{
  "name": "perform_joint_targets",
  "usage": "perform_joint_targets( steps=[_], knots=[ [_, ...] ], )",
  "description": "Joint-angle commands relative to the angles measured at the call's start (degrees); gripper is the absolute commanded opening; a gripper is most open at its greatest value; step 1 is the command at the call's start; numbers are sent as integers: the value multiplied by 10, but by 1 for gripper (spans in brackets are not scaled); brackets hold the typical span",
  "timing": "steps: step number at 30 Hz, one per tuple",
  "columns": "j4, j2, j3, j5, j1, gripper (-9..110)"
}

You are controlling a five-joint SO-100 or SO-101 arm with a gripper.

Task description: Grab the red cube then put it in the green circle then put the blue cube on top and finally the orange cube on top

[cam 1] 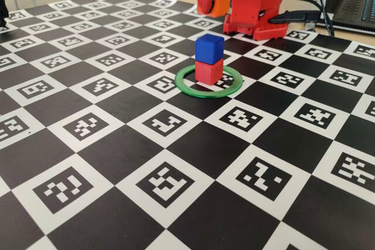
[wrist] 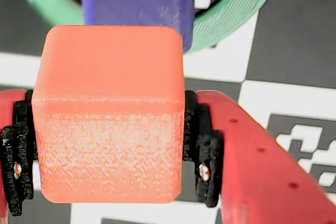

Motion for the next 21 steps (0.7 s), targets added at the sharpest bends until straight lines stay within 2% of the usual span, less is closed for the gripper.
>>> perform_joint_targets(
  steps=[1, 21],
  knots=[
    [3, 3, -8, -20, 22, 4],
    [28, -38, -61, -11, 11, 4]
  ],
)
